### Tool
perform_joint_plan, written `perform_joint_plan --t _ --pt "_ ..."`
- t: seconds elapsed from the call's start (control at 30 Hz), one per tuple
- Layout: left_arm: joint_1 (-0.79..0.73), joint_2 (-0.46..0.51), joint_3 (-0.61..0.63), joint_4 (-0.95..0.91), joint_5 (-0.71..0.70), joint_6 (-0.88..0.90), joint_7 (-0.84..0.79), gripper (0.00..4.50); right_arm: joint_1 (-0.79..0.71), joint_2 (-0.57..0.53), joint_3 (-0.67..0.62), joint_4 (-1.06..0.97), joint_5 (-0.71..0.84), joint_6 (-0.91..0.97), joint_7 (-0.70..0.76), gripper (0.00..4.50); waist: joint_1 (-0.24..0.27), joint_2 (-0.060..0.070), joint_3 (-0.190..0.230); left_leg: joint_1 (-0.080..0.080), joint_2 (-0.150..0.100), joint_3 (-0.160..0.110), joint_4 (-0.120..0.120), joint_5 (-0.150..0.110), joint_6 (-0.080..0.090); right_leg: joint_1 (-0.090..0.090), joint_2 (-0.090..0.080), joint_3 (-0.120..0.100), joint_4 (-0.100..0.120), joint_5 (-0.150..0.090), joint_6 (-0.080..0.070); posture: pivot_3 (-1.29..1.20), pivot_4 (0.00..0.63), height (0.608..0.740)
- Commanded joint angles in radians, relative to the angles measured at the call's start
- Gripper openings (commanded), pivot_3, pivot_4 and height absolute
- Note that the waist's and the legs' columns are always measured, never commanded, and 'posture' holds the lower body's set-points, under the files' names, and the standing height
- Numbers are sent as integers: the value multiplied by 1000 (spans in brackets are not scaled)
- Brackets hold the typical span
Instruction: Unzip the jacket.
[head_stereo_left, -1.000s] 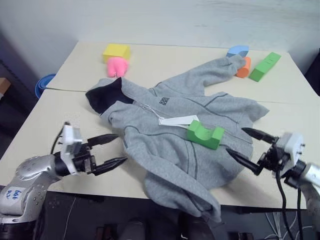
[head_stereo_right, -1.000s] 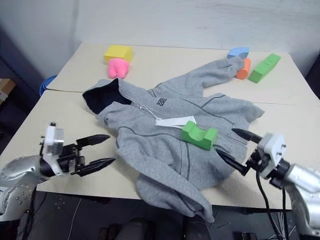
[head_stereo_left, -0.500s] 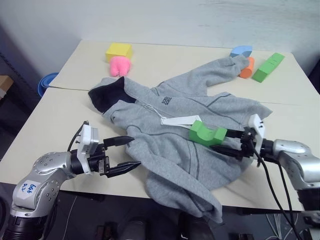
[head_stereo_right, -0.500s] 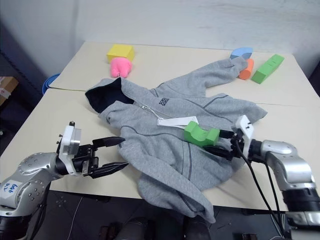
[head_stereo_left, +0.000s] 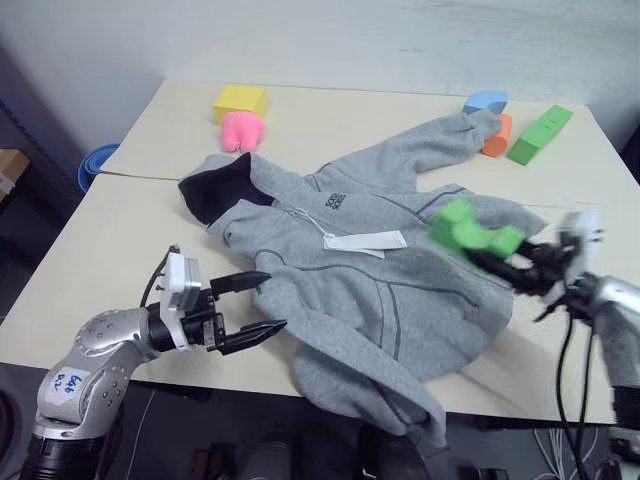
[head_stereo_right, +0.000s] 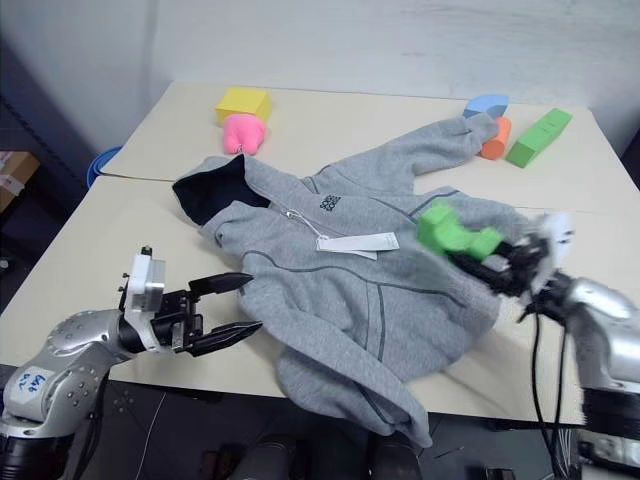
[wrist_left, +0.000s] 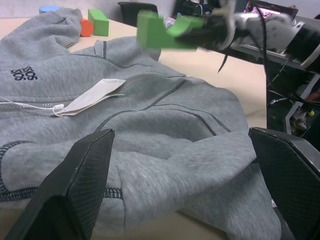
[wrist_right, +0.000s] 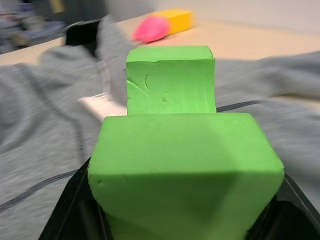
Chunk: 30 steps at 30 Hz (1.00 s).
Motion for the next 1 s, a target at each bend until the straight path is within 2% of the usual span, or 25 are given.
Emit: perform_joint_plan --t 0.03,0.1,0.17,0.33,0.4,0.43,0.53,0.57,0.67,0.73,0.8,0.87,1.0 --pt "-10 -11 -2 -15 15 -35 6 4500 52 -110 -111 127 -179 -74 -197 2480 1 0 0 0 0 0 0 0 0 0 0 0 0 0 0 0 150 740" --pt "-27 -18 -15 5 31 -51 3 4500 38 -134 -107 240 -289 -137 -342 2480 -3 0 0 0 -1 1 0 0 0 0 0 1 0 0 0 0 150 740" --pt "-49 -25 -23 25 44 -65 0 4500 0 -123 -107 335 -333 -187 -441 2480 -5 0 0 1 0 2 0 0 0 0 0 1 0 0 0 0 150 740" --pt "-122 -40 -40 94 75 -105 -14 4500 -119 -88 -55 590 -386 -360 -494 2480 -32 3 0 2 1 5 -1 0 0 -1 1 2 1 0 0 0 150 740" --pt "-144 -34 -41 124 86 -116 -26 4500 -171 -100 -51 690 -393 -416 -492 3183 -35 3 0 2 1 6 -1 0 0 -1 2 1 1 0 0 0 150 740" --pt "-149 -31 -41 134 91 -122 -30 4500 -186 -110 -46 728 -399 -445 -489 3367 -35 5 1 2 2 6 -1 0 0 -1 2 1 1 0 0 0 150 740" --pt "-154 -15 -20 172 107 -139 -40 4500 -205 -152 -49 785 -405 -510 -465 4443 -32 6 1 2 2 5 -1 0 0 -1 2 2 1 0 0 0 150 740" --pt "-150 -3 -8 184 108 -145 -50 4500 -200 -164 -61 772 -396 -542 -447 4443 -28 6 1 1 1 5 -1 0 0 -1 2 2 0 0 0 0 150 740" --pt "-128 46 39 223 124 -168 -68 4500 -159 -175 -103 666 -332 -617 -351 4443 -28 7 2 0 1 4 -1 0 0 -1 1 2 0 0 0 0 150 740" --pt "-114 82 78 263 142 -200 -81 4500 -109 -146 -126 507 -216 -573 -225 4443 -28 7 2 0 1 3 -1 0 0 -1 1 2 -1 0 0 0 150 740" --pt "-101 127 106 322 177 -257 -113 4500 10 -127 -91 239 -78 -452 -64 4443 -28 7 2 1 2 3 -2 0 0 -1 2 2 0 0 0 0 150 740" --pt "-95 172 90 395 261 -376 -153 4500 139 -140 -27 -17 31 -291 25 4443 -27 7 2 2 3 3 -2 0 -1 0 3 2 -1 0 0 0 150 740" --pt "-159 182 18 504 376 -550 -177 4500 273 -134 118 -422 196 -31 3 4443 -22 7 2 2 2 2 -2 -1 -1 0 1 2 0 0 0 0 150 740"
